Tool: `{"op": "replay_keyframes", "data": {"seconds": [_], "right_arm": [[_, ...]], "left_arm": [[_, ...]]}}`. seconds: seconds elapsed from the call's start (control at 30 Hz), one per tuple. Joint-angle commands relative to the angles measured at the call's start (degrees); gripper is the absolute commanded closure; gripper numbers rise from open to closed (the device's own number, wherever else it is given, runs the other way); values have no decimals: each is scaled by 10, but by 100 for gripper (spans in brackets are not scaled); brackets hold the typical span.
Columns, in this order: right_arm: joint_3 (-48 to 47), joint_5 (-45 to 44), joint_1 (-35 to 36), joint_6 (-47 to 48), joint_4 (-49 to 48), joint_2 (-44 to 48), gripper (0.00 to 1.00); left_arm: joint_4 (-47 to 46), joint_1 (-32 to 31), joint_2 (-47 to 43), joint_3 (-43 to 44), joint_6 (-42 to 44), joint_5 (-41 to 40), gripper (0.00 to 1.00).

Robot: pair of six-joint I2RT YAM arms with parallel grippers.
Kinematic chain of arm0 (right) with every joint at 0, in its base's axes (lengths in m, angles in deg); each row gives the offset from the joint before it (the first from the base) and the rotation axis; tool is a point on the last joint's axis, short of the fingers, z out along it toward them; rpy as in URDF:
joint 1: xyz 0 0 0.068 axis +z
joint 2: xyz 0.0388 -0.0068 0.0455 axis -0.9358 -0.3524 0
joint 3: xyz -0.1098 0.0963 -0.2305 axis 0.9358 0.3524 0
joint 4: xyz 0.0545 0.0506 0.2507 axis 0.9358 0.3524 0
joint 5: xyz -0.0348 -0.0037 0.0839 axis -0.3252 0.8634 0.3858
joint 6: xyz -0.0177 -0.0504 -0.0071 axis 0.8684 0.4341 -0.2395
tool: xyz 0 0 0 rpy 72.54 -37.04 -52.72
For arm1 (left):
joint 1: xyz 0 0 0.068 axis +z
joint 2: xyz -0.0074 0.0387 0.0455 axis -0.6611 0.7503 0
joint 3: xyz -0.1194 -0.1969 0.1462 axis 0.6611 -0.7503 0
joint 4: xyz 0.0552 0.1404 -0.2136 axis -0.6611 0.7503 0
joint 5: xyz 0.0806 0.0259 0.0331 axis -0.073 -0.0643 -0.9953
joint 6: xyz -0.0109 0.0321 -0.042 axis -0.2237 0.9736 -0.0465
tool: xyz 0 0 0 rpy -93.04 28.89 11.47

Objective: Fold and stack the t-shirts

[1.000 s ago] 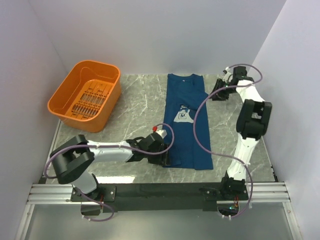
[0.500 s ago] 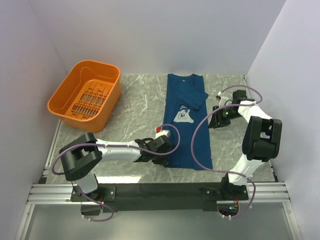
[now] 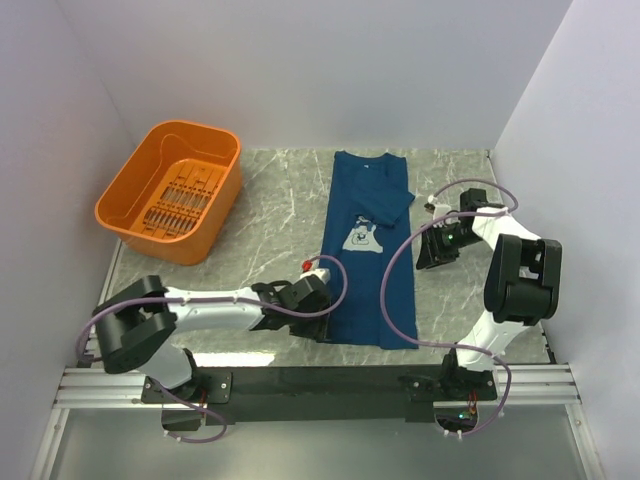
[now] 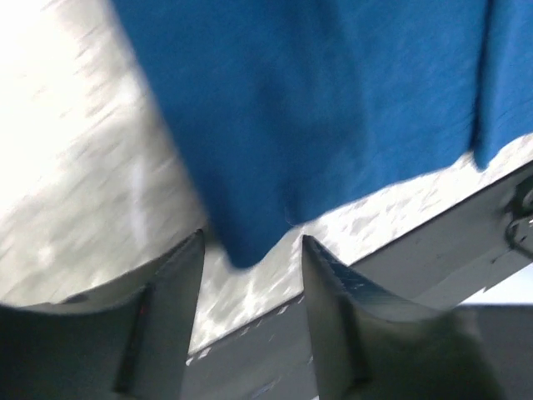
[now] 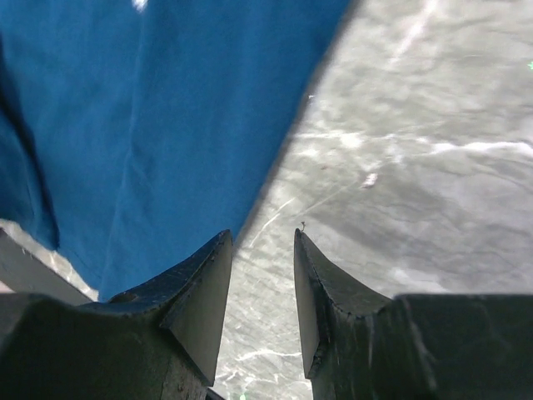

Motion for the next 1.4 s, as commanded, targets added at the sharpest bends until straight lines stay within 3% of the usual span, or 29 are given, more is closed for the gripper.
{"op": "replay_keyframes", "data": {"seconds": [0.0, 0.13, 0.2, 0.27, 0.4, 0.53, 0.7, 0.87, 1.37], "right_arm": [[2, 30, 11, 51, 24, 39, 57], [0, 88, 45, 158, 85, 60, 57], [5, 112, 88, 153, 75, 78, 57], [-2, 137, 129, 119, 51, 84, 58], [-35, 157, 210, -43, -33, 52, 57], [-89, 140, 284, -145, -77, -43, 57], [-131, 137, 311, -230, -107, -112, 58], [-123, 100, 318, -230, -112, -126, 58], [-57, 96, 357, -220, -98, -104, 58]], "left_arm": [[55, 2, -58, -15, 12, -22, 43], [81, 6, -167, -5, 21, -95, 34], [87, 21, -196, -2, 24, -113, 30], [83, 39, -234, -10, 20, -123, 29], [52, 78, -298, -55, 3, -114, 29], [40, 81, -356, -107, -31, -108, 29], [31, 82, -385, -137, -46, -90, 29], [29, 82, -411, -158, -50, -86, 29], [-4, 82, -421, -190, -49, -60, 29]]}}
